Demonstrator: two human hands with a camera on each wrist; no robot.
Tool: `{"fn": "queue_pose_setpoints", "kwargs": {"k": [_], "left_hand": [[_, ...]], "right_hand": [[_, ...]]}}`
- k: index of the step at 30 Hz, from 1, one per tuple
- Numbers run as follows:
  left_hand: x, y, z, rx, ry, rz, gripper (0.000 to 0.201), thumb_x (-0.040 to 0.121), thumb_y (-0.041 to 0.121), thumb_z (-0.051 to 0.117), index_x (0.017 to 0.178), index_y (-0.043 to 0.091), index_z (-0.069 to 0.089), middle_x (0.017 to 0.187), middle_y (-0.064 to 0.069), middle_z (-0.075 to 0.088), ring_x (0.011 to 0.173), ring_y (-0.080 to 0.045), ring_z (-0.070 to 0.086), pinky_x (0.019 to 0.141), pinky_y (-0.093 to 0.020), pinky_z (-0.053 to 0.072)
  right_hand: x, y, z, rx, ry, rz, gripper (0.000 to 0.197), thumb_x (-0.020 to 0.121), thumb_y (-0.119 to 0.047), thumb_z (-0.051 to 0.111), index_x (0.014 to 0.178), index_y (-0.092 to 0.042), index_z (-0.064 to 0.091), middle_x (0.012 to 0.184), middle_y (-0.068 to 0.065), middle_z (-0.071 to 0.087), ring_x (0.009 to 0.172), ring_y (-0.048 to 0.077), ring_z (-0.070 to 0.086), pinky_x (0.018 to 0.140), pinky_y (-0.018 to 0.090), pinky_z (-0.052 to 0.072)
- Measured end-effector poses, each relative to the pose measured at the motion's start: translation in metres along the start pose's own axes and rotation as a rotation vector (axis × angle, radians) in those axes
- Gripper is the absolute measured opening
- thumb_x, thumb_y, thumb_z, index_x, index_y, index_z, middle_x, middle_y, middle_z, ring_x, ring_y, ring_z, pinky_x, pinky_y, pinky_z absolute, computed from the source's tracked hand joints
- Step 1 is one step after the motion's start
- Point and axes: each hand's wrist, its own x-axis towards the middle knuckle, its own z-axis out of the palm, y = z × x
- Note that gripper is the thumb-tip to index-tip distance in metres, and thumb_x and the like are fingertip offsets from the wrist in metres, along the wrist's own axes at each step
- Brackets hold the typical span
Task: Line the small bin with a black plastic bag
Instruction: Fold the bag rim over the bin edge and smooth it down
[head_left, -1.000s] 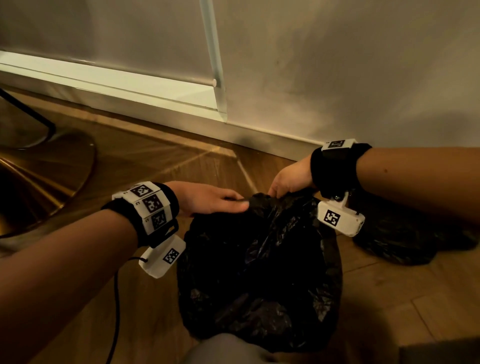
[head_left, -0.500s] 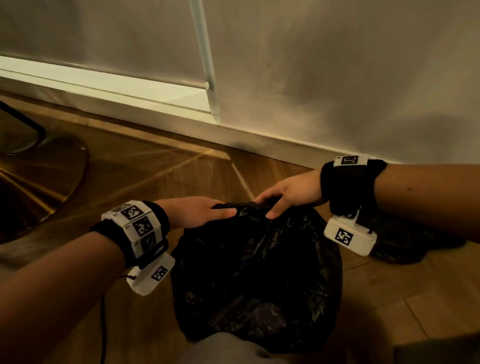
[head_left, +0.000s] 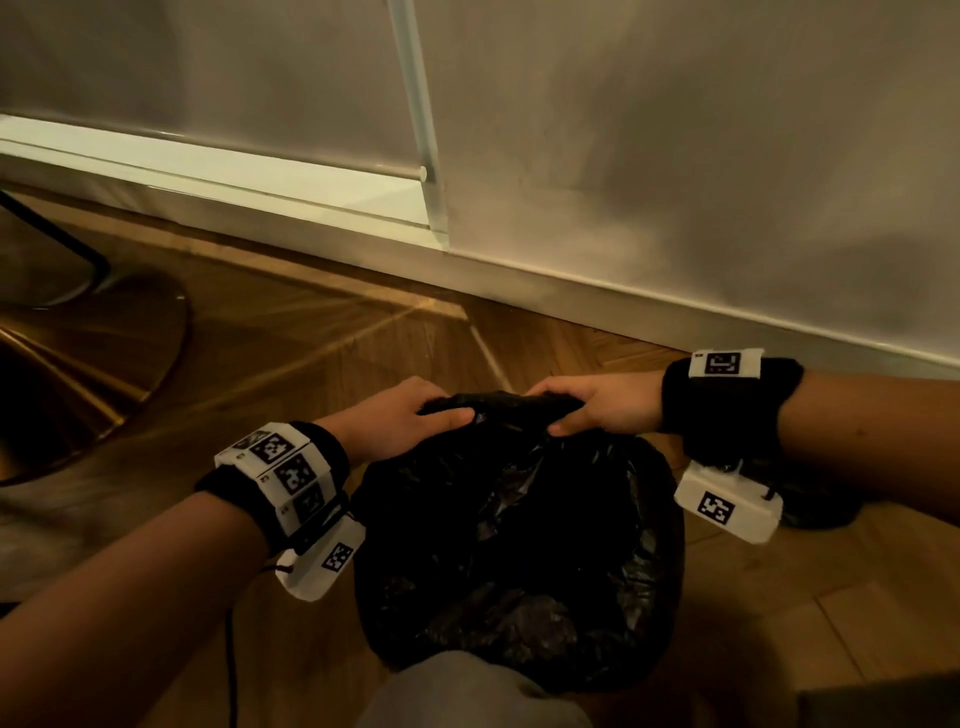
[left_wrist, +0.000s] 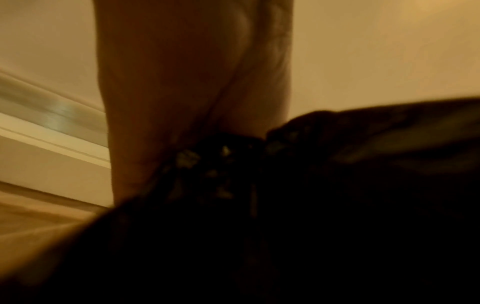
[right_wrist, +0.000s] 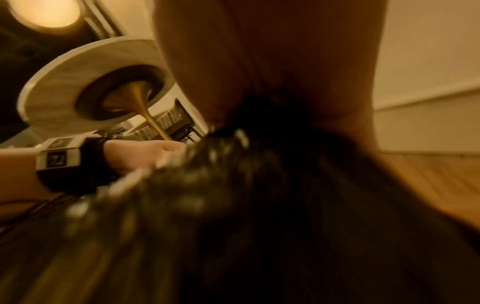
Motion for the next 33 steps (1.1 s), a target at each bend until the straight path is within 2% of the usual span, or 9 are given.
{"fn": "queue_pose_setpoints", "kwargs": {"k": [4, 7, 10, 14, 16, 21, 25, 29, 33], "left_hand": [[-0.003, -0.002, -0.001, -0.032, -0.022, -0.012, 0.030, 0.095, 0.050, 0.050, 0.110, 0.027, 0.064, 0.103, -0.001, 0.070, 0.094, -0.017, 0.068, 0.081, -0.031, 0.053], [-0.003, -0.004, 0.001, -0.071, 0.028, -0.015, 0.029, 0.097, 0.046, 0.050, 0.109, 0.025, 0.066, 0.102, -0.003, 0.072, 0.095, -0.021, 0.069, 0.085, -0.036, 0.054], [-0.001, -0.006, 0.002, -0.050, 0.079, 0.008, 0.028, 0.098, 0.043, 0.049, 0.109, 0.022, 0.066, 0.101, -0.003, 0.071, 0.094, -0.021, 0.068, 0.081, -0.034, 0.052], [0.001, -0.003, 0.004, 0.020, 0.065, 0.046, 0.026, 0.099, 0.044, 0.045, 0.104, 0.025, 0.062, 0.091, 0.008, 0.066, 0.079, -0.006, 0.062, 0.067, -0.022, 0.045], [0.002, -0.001, 0.006, 0.063, 0.059, 0.066, 0.027, 0.100, 0.044, 0.044, 0.107, 0.024, 0.061, 0.094, 0.005, 0.066, 0.084, -0.009, 0.063, 0.070, -0.024, 0.045], [0.003, 0.001, 0.007, 0.051, 0.032, 0.085, 0.035, 0.100, 0.044, 0.043, 0.115, 0.018, 0.062, 0.105, -0.001, 0.068, 0.093, -0.016, 0.065, 0.084, -0.035, 0.050], [0.006, 0.000, 0.006, 0.084, 0.024, 0.109, 0.032, 0.101, 0.043, 0.043, 0.115, 0.020, 0.061, 0.105, 0.001, 0.067, 0.092, -0.011, 0.062, 0.077, -0.027, 0.046], [0.006, -0.003, 0.005, 0.080, 0.037, 0.102, 0.024, 0.101, 0.041, 0.044, 0.107, 0.023, 0.060, 0.096, 0.003, 0.066, 0.082, -0.009, 0.061, 0.068, -0.023, 0.043], [0.002, -0.012, 0.001, -0.004, 0.058, 0.077, 0.022, 0.100, 0.042, 0.047, 0.097, 0.026, 0.061, 0.083, 0.006, 0.066, 0.073, -0.008, 0.062, 0.064, -0.022, 0.045]], "right_hand": [[-0.026, -0.036, -0.013, -0.167, 0.157, -0.042, 0.064, 0.085, -0.029, 0.068, 0.142, -0.026, 0.040, 0.132, -0.008, 0.050, 0.123, 0.014, 0.049, 0.106, 0.032, 0.040], [-0.036, -0.069, -0.017, -0.001, 0.285, -0.164, 0.027, 0.093, -0.023, 0.056, 0.118, -0.016, 0.063, 0.104, -0.006, 0.064, 0.101, 0.012, 0.059, 0.089, 0.029, 0.048], [-0.016, -0.078, 0.009, 0.276, -0.017, 0.092, 0.029, 0.098, -0.012, 0.040, 0.113, -0.001, 0.062, 0.089, 0.008, 0.063, 0.075, 0.017, 0.058, 0.069, 0.025, 0.050], [0.032, -0.062, 0.045, 0.075, -0.160, 0.454, 0.018, 0.097, -0.012, 0.038, 0.084, -0.010, 0.050, 0.079, 0.006, 0.046, 0.066, 0.018, 0.044, 0.065, 0.031, 0.043], [0.042, -0.062, 0.049, 0.042, -0.097, 0.476, 0.008, 0.095, -0.010, 0.044, 0.096, -0.008, 0.052, 0.083, 0.010, 0.049, 0.070, 0.023, 0.048, 0.065, 0.036, 0.045], [0.047, -0.060, 0.057, 0.023, -0.107, 0.464, 0.028, 0.096, -0.015, 0.047, 0.123, -0.008, 0.052, 0.081, 0.009, 0.057, 0.071, 0.022, 0.055, 0.085, 0.036, 0.048], [0.042, -0.060, 0.059, -0.017, -0.212, 0.511, 0.025, 0.100, -0.020, 0.036, 0.088, -0.008, 0.053, 0.075, 0.005, 0.051, 0.063, 0.017, 0.049, 0.047, 0.018, 0.048], [0.033, -0.066, 0.046, 0.066, -0.239, 0.453, 0.021, 0.098, -0.028, 0.045, 0.106, -0.014, 0.058, 0.085, 0.005, 0.057, 0.073, 0.018, 0.055, 0.069, 0.030, 0.045], [-0.018, -0.080, -0.009, 0.255, -0.123, 0.133, 0.031, 0.097, -0.032, 0.041, 0.113, -0.015, 0.061, 0.111, 0.006, 0.068, 0.097, 0.019, 0.065, 0.085, 0.030, 0.049]]}}
